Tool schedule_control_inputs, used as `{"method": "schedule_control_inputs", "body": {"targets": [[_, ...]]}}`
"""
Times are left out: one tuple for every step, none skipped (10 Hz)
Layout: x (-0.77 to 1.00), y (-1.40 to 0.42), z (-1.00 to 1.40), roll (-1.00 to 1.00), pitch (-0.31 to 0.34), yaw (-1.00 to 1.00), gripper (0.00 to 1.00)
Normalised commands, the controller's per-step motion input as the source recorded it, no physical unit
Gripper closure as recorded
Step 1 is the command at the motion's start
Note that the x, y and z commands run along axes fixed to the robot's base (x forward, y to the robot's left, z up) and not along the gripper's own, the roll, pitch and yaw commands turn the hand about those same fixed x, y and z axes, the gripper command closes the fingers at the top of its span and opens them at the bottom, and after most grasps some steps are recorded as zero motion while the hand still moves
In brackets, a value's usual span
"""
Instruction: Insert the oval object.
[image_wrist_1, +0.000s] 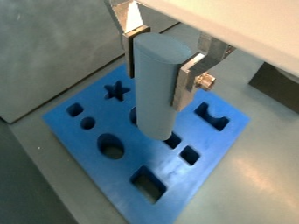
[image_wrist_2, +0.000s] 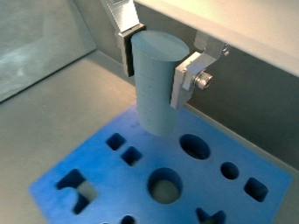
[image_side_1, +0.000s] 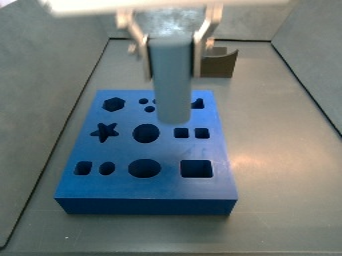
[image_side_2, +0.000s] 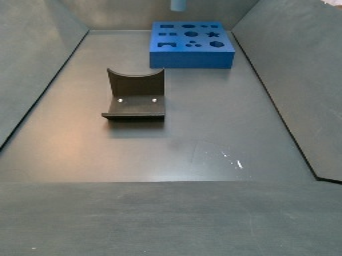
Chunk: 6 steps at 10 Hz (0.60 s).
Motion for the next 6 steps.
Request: {"method": "schedule_control_inputs", "body": {"targets": [[-0.5,-0.51,-0.11,0.16,0.024,0.0,1.0],[-0.44,-0.25,-0.19,0.09,0.0,-0.02,1.0],[-0.47,0.06,-0.46,-0.04,0.004,-0.22,1.0],[-0.55,-0.19,-0.51,0.08,-0.07,-0.26,1.0],[-0.08,-0.29,-0.58,-0.03,-0.006,-0.62,1.0],[0.03,-0.25,-0.5,-0.12,-0.03,-0.39,1.0]]}}
